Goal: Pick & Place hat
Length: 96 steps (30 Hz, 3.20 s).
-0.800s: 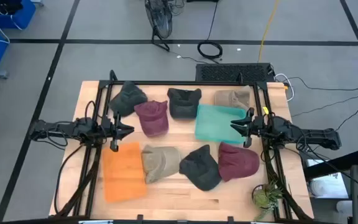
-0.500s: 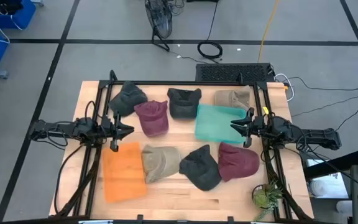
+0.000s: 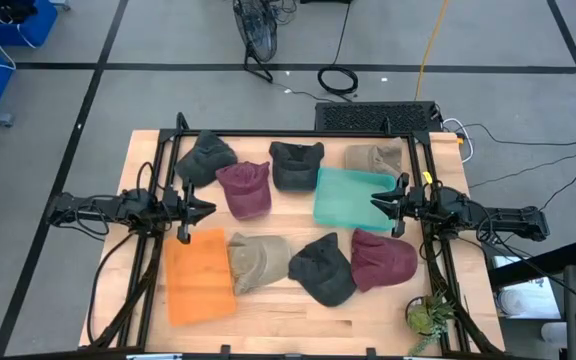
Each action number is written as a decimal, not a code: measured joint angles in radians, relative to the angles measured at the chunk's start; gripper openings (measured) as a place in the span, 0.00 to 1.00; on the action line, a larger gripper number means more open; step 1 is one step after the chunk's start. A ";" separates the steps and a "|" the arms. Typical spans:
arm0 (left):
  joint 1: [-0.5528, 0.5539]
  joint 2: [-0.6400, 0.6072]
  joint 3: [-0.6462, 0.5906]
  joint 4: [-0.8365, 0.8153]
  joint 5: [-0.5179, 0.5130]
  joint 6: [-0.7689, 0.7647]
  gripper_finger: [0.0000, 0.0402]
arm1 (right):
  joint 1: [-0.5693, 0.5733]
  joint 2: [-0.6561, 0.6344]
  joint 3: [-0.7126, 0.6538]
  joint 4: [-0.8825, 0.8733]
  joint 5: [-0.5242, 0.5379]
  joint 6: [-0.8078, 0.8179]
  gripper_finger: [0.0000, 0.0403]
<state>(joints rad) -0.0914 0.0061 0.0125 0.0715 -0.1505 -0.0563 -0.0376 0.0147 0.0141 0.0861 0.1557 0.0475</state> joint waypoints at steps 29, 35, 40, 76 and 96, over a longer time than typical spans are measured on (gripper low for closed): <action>0.000 0.000 0.000 0.000 0.000 0.000 0.12 | 0.000 0.000 0.000 0.000 0.000 0.000 0.15; 0.000 0.000 0.000 0.000 0.000 0.000 0.12 | 0.000 0.000 0.000 0.000 0.000 0.000 0.15; 0.000 0.000 0.000 0.000 0.000 0.000 0.12 | 0.000 0.000 0.000 0.000 0.000 0.000 0.15; 0.000 0.000 0.000 0.000 0.000 0.000 0.12 | 0.000 0.000 0.000 0.000 0.000 0.000 0.15; 0.000 0.000 0.000 0.107 -0.034 0.006 0.12 | 0.000 0.000 0.000 0.089 0.000 -0.135 0.15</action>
<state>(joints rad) -0.0914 0.0063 0.0124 0.1787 -0.1846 -0.0500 -0.0376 0.0144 0.0139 0.1755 0.1558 -0.0875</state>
